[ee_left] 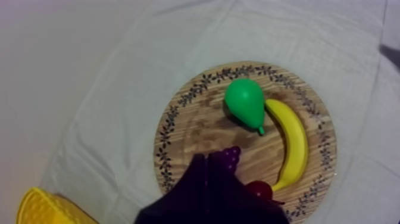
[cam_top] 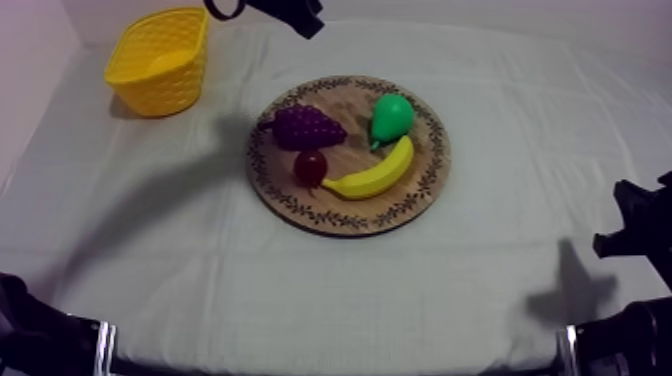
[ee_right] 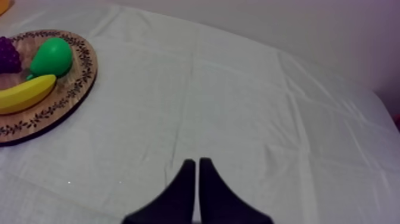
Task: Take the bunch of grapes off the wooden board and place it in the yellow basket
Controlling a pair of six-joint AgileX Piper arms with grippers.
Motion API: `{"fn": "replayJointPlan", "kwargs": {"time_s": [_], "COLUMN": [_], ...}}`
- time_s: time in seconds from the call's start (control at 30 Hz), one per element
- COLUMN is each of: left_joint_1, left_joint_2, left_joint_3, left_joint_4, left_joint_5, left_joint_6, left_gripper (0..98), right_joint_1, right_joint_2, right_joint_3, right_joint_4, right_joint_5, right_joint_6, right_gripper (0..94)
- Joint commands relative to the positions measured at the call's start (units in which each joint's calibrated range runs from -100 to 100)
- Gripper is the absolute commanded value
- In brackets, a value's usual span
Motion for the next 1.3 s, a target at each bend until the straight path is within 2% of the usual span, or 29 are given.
{"fn": "replayJointPlan", "kwargs": {"time_s": [0.0,0.13,0.3,0.47,0.67,0.8,1.17,1.23,1.27], "left_joint_1": [0.0,-0.3,-0.9,-1.1,-0.9,-1.0,-1.1,-1.0,-1.1], "left_joint_2": [0.0,0.2,1.3,3.2,5.0,5.5,5.3,5.3,5.4], "left_joint_3": [0.4,0.8,-0.5,-2.0,-1.2,-0.9,-0.1,0.0,0.1], "left_joint_4": [0.10,0.57,2.31,-0.04,-3.29,-4.75,-5.37,-5.51,-5.51], "left_joint_5": [-0.6,-1.1,0.4,5.9,6.8,7.2,6.9,7.0,7.0], "left_joint_6": [0.1,-1.0,-9.4,-16.1,-21.3,-22.1,-21.8,-21.5,-21.6], "left_gripper": [0.0,0.0,0.0,0.0,0.0,0.0,0.1,3.3,9.6], "right_joint_1": [0.0,0.0,0.0,0.0,0.0,0.0,0.0,0.0,0.0], "right_joint_2": [0.0,0.0,0.0,0.0,0.0,0.0,0.0,0.0,0.0], "right_joint_3": [0.0,0.0,0.0,0.0,0.0,0.0,0.0,0.0,0.0], "right_joint_4": [0.0,0.0,0.0,0.0,0.0,0.0,0.0,0.0,0.0], "right_joint_5": [0.0,0.0,0.0,0.0,0.0,0.0,0.0,0.0,0.0], "right_joint_6": [0.0,0.0,0.0,0.0,0.0,0.0,0.0,0.0,0.0], "right_gripper": [0.5,0.5,0.5,0.5,0.5,0.5,0.5,0.5,0.5]}}
